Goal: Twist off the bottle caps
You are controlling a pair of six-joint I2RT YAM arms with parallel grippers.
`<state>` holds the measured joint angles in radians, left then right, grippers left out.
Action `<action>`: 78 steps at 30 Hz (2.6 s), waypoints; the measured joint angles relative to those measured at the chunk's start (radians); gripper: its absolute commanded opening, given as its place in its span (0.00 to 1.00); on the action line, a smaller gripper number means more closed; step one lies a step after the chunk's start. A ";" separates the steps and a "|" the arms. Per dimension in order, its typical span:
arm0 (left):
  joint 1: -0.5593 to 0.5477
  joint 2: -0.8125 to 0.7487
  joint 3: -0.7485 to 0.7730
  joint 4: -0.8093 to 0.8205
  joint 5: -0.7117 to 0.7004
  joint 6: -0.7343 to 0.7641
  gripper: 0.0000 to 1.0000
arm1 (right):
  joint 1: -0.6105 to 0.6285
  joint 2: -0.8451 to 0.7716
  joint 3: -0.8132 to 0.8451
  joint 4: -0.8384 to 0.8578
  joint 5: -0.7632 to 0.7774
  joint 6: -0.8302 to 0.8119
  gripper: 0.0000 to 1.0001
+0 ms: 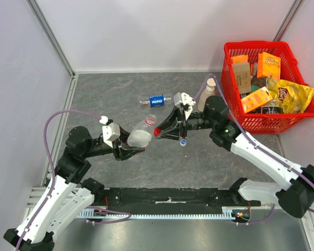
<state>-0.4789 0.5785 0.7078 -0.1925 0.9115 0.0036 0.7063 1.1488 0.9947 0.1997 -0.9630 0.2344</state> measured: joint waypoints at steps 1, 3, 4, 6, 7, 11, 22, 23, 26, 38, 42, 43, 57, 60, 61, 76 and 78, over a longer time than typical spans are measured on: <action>0.000 -0.013 0.000 -0.001 -0.039 0.006 0.20 | 0.004 0.024 0.000 -0.014 0.020 -0.004 0.00; 0.000 -0.039 0.000 -0.002 -0.117 0.016 0.21 | 0.012 0.056 -0.001 -0.041 0.055 -0.016 0.00; 0.000 -0.051 0.000 -0.002 -0.153 0.021 0.22 | 0.018 0.072 -0.001 -0.051 0.074 -0.022 0.00; 0.000 -0.074 0.000 -0.004 -0.231 0.026 0.23 | 0.033 0.105 -0.001 -0.068 0.112 -0.032 0.00; 0.000 -0.086 0.000 -0.006 -0.274 0.028 0.23 | 0.040 0.119 -0.001 -0.074 0.127 -0.036 0.00; 0.000 -0.131 -0.004 -0.011 -0.468 0.029 0.25 | 0.081 0.180 -0.001 -0.101 0.229 -0.061 0.00; 0.000 -0.229 -0.057 -0.032 -0.776 0.056 0.26 | 0.269 0.454 0.056 -0.202 0.581 -0.174 0.00; 0.000 -0.236 -0.061 -0.044 -0.794 0.061 0.26 | 0.278 0.478 0.057 -0.204 0.609 -0.177 0.00; 0.000 -0.263 -0.075 -0.060 -0.847 0.071 0.26 | 0.296 0.539 0.057 -0.205 0.691 -0.179 0.00; 0.000 -0.307 -0.098 -0.078 -0.937 0.092 0.27 | 0.382 0.734 0.080 -0.185 0.945 -0.139 0.02; 0.000 -0.306 -0.098 -0.091 -0.938 0.096 0.27 | 0.401 0.736 0.086 -0.182 1.009 -0.129 0.10; 0.000 -0.304 -0.098 -0.092 -0.938 0.097 0.27 | 0.402 0.736 0.086 -0.182 1.021 -0.126 0.14; 0.000 -0.286 -0.098 -0.109 -0.937 0.103 0.27 | 0.402 0.727 0.087 -0.184 1.070 -0.112 0.79; 0.000 -0.286 -0.098 -0.111 -0.937 0.103 0.27 | 0.402 0.704 0.088 -0.191 1.070 -0.114 0.85; 0.000 -0.286 -0.098 -0.112 -0.937 0.103 0.27 | 0.402 0.691 0.089 -0.194 1.070 -0.114 0.87; 0.000 -0.263 -0.098 -0.116 -0.916 0.103 0.31 | 0.402 0.357 0.158 -0.238 0.993 -0.114 0.98; 0.000 -0.250 -0.098 -0.117 -0.895 0.103 0.32 | 0.402 0.308 0.164 -0.237 0.985 -0.115 0.98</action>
<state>-0.4789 0.3286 0.6102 -0.3092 0.0166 0.1066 1.1080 1.4570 1.1591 -0.0376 0.0216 0.1196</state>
